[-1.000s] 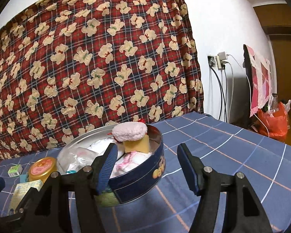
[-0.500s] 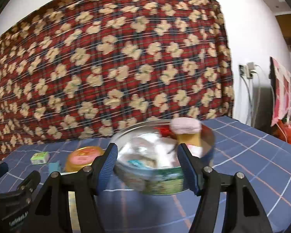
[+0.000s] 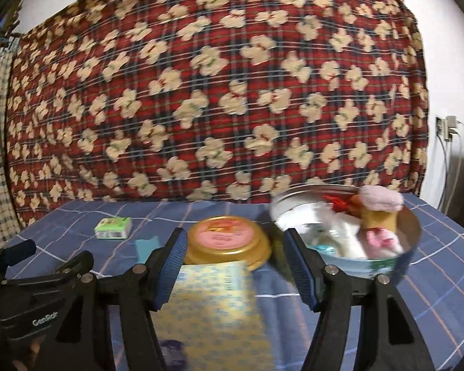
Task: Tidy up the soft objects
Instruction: 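Withdraw both open tools from the tin toward the remaining items, then grasp the teal cloth with the right tool while the left tool grasps the green tissue pack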
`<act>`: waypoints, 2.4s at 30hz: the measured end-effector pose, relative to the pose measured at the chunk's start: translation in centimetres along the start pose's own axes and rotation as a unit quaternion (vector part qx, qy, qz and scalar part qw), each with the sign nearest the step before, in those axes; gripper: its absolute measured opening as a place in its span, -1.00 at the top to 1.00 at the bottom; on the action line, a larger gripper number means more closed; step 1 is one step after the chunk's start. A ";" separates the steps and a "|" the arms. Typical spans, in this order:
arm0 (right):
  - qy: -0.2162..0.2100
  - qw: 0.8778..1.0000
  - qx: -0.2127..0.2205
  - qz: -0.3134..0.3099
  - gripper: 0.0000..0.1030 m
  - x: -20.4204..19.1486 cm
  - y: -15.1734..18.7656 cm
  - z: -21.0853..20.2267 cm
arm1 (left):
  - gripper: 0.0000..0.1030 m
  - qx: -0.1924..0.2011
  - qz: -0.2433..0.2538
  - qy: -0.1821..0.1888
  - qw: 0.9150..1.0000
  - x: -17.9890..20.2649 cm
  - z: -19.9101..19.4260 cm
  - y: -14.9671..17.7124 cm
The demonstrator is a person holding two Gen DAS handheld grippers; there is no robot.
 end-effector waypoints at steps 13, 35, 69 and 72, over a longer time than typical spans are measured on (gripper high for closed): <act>-0.058 0.997 -0.042 -0.018 -0.29 -7.4 0.4 2.1 | -0.94 -0.024 -0.018 -0.042 0.999 -6.1 1.8 -0.2; -0.075 0.968 -0.238 -0.025 -0.28 -15.1 3.6 12.1 | -0.94 -0.093 -0.058 -0.069 0.992 -13.1 6.1 -0.1; -0.229 0.958 -0.165 0.057 0.82 -14.9 0.5 10.7 | -0.94 -0.138 -0.078 -0.043 0.986 -13.2 7.8 1.0; -0.224 0.963 -0.138 0.052 0.82 -15.0 0.0 9.6 | -0.94 -0.144 -0.082 -0.024 0.986 -12.4 8.4 1.1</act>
Point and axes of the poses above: each gripper's, at about its wrist camera, not at the fingertips, and z roughly the way its jaws point, x to its right, y to its underside, the point moved 6 cm from there along z, roughly the way its jaws point, and after that the axes turned 4 degrees about y, right-handed, at the moved point
